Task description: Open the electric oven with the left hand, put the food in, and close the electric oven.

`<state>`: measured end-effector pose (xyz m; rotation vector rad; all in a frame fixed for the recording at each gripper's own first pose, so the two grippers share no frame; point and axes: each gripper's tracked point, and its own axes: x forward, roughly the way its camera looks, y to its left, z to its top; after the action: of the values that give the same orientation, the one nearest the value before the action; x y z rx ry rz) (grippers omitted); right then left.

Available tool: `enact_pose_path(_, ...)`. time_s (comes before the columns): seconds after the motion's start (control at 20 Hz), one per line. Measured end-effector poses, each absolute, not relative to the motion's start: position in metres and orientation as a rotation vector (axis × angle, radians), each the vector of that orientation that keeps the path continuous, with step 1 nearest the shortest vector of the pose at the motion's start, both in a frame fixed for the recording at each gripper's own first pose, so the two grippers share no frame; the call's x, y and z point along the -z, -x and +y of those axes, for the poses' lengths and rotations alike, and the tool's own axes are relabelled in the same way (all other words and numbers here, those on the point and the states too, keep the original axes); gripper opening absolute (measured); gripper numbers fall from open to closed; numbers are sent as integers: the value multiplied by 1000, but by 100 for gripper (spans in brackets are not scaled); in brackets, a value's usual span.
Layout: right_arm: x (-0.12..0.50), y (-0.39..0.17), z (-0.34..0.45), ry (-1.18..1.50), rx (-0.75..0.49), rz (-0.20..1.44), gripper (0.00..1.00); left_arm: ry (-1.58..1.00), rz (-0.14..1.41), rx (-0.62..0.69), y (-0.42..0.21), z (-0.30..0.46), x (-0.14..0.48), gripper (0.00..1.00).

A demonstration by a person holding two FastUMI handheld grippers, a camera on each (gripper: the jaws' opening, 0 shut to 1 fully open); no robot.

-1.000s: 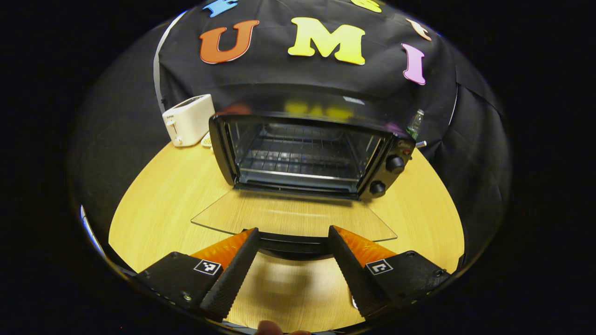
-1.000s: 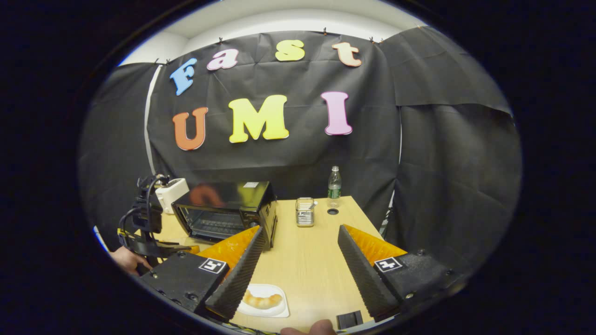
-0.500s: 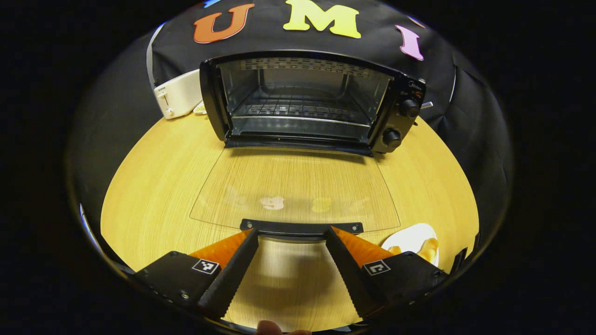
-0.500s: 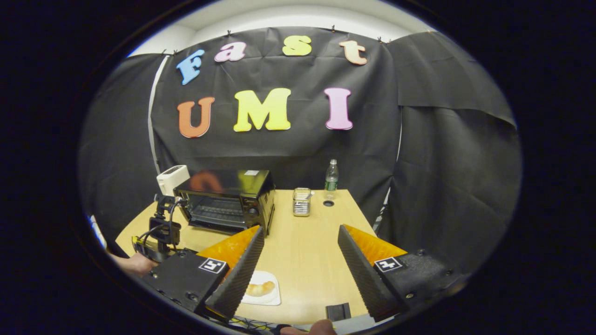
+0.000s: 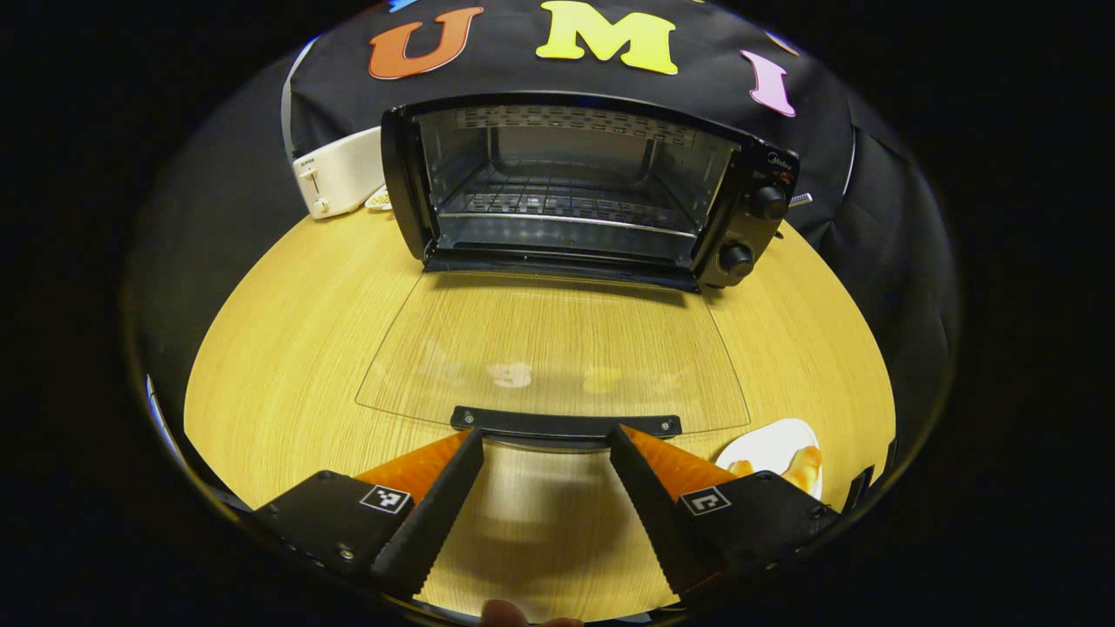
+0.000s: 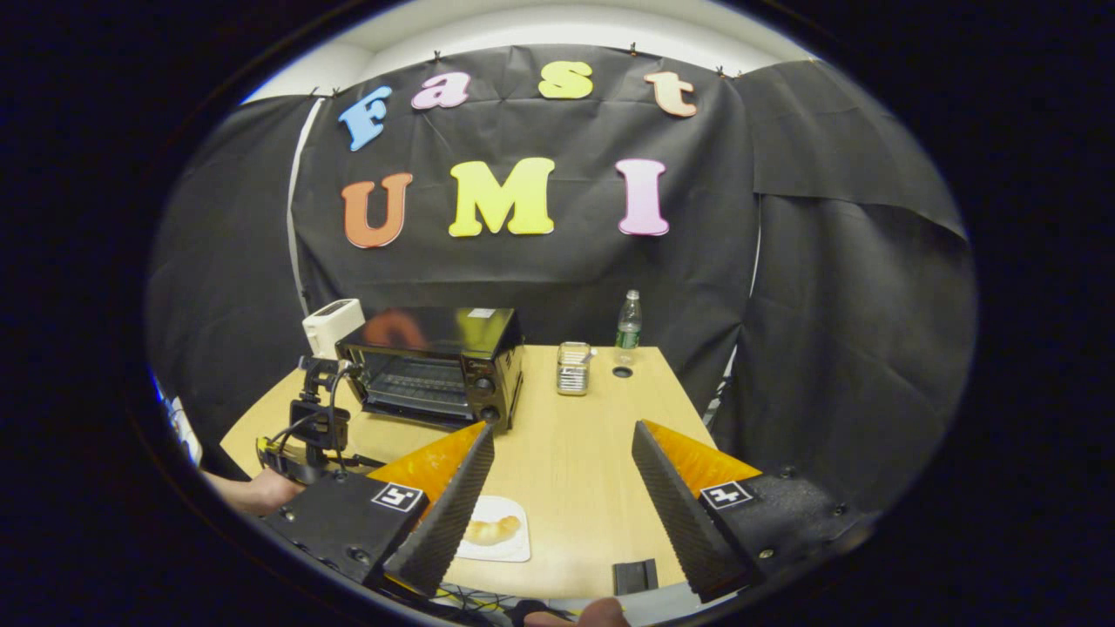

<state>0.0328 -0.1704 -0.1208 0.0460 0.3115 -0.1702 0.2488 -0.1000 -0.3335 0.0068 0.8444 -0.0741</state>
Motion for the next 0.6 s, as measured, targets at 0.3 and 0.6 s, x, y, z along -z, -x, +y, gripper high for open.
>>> enact_pose_path(0.3,140,-41,-161,-51,126,372,97,25,750,62,-259,-100,297,95)
enact_pose_path(0.6,190,-57,-142,-84,66,491,97,33,591,40,-238,-86,230,95)
